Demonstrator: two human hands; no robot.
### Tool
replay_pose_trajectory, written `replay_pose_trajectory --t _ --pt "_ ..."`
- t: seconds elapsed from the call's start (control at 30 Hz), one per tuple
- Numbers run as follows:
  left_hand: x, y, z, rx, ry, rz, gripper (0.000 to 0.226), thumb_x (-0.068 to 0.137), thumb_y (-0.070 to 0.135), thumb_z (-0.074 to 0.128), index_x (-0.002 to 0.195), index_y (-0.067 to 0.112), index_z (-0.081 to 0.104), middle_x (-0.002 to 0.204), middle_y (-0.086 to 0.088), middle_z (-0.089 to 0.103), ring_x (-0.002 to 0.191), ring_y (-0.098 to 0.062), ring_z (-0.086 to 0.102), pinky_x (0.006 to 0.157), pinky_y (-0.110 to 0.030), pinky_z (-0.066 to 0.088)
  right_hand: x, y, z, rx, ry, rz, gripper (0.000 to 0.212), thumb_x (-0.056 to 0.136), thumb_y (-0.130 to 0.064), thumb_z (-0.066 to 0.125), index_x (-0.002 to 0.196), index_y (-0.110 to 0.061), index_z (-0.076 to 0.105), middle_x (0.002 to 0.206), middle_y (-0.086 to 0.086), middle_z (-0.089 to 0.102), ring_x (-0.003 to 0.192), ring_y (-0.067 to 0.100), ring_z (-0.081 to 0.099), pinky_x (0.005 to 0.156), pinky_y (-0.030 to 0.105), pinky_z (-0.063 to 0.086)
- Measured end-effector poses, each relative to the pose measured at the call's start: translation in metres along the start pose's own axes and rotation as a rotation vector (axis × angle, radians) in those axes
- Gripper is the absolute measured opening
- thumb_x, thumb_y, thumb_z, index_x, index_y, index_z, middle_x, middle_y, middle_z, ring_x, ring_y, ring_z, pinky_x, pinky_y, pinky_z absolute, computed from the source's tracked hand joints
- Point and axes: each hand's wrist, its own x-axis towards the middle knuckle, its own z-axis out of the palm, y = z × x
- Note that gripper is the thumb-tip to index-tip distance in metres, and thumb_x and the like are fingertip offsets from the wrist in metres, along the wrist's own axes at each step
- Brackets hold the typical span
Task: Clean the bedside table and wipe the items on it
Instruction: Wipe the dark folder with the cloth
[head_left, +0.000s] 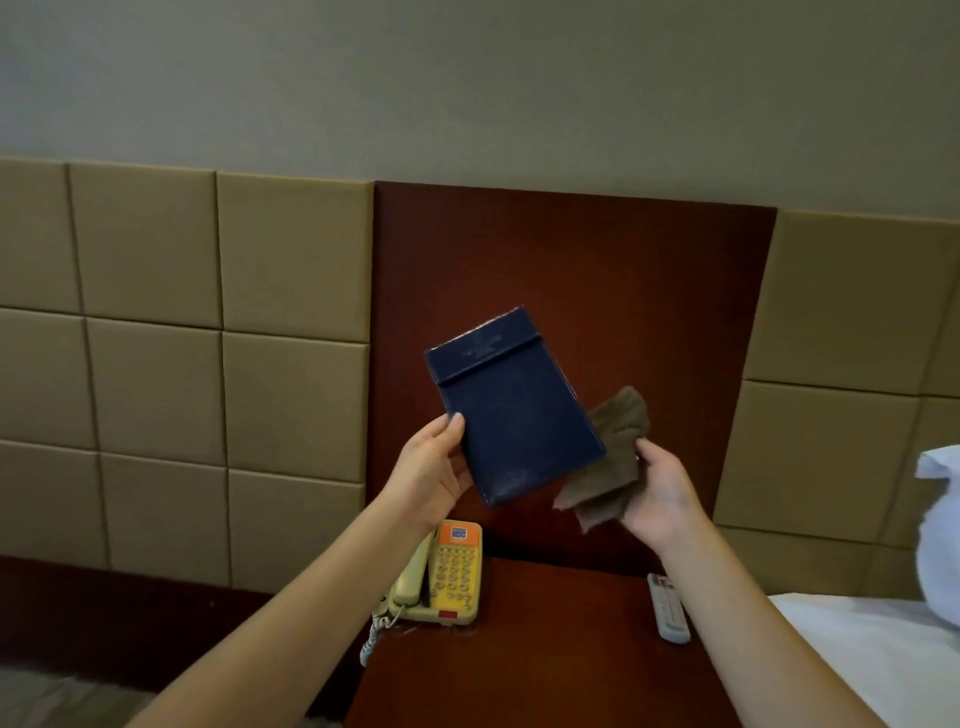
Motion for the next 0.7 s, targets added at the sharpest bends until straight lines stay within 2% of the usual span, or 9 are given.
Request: replay_pose_trajectory --t 0.1,0.23,0.3,0.37,0.43,0.5,0.6,0.7 --pt "-0.001 -0.003 0.007 0.088 0.020 -0.024 0.022 0.100 0.016 0.045 0.112 0.009 0.061 0.103 -0.005 0.069 0.092 -0.017 0.066 0.068 -0.029 0.055 -0.015 0.001 0.014 -0.066 -0.172 0.003 0.037 0.100 -0.039 0.037 0.110 -0.018 0.065 0.099 0.011 0.069 0.092 0.024 0.062 0.078 0.040 0.049" --pt "0.002 -0.004 0.009 0.193 0.050 -0.108 0.021 0.098 0.012 0.048 0.114 0.003 0.059 0.105 -0.009 0.066 0.090 -0.018 0.064 0.068 -0.027 0.054 -0.025 0.001 0.025 -0.282 -0.282 -0.064 0.027 0.099 -0.033 0.042 0.105 -0.021 0.065 0.092 0.005 0.071 0.082 0.017 0.065 0.072 0.034 0.049" --pt "0.000 -0.009 0.014 0.302 0.048 -0.172 0.022 0.098 0.014 0.049 0.114 0.002 0.057 0.108 -0.012 0.064 0.092 -0.020 0.062 0.072 -0.029 0.052 -0.027 0.004 0.034 -0.402 -0.323 -0.149 0.026 0.099 -0.027 0.043 0.117 -0.021 0.061 0.101 0.004 0.072 0.089 0.018 0.067 0.077 0.035 0.051" --pt "-0.001 -0.016 0.021 0.344 -0.007 -0.189 0.021 0.098 0.019 0.050 0.109 0.004 0.059 0.103 -0.014 0.065 0.086 -0.022 0.057 0.068 -0.030 0.046 -0.030 0.016 0.046 -0.555 -0.335 -0.272 0.033 0.098 -0.017 0.046 0.129 -0.022 0.055 0.118 0.003 0.067 0.107 0.019 0.063 0.091 0.036 0.050" --pt "-0.004 -0.021 0.029 0.246 -0.039 -0.157 0.022 0.100 0.016 0.041 0.108 0.006 0.059 0.097 -0.011 0.068 0.084 -0.019 0.061 0.068 -0.027 0.049 -0.033 0.034 0.056 -0.786 -0.335 -0.457 0.044 0.097 -0.009 0.046 0.138 -0.023 0.047 0.135 0.000 0.055 0.127 0.016 0.050 0.108 0.033 0.038" --pt "-0.010 -0.017 0.035 0.067 -0.093 -0.163 0.030 0.102 0.020 0.033 0.119 0.010 0.057 0.109 -0.009 0.067 0.099 -0.019 0.063 0.081 -0.029 0.052 -0.032 0.053 0.059 -1.040 -0.332 -0.668 0.048 0.100 -0.016 0.043 0.147 -0.026 0.034 0.152 -0.006 0.034 0.142 0.008 0.024 0.119 0.031 0.019" --pt "-0.018 -0.006 0.039 -0.016 -0.123 -0.175 0.042 0.100 0.041 0.032 0.113 0.016 0.063 0.104 -0.007 0.071 0.094 -0.019 0.067 0.074 -0.030 0.053 -0.026 0.063 0.052 -1.396 -0.281 -0.945 0.049 0.103 -0.033 0.028 0.151 -0.030 0.019 0.159 -0.012 0.007 0.144 0.000 -0.007 0.120 0.031 -0.004" --pt "-0.022 -0.005 0.040 0.006 -0.044 -0.188 0.054 0.098 0.055 0.028 0.115 0.018 0.064 0.108 -0.009 0.070 0.099 -0.022 0.065 0.078 -0.032 0.052 -0.018 0.060 0.045 -1.652 -0.202 -1.100 0.058 0.095 -0.042 0.010 0.151 -0.029 0.015 0.157 -0.011 0.000 0.144 0.003 -0.013 0.118 0.032 -0.010"
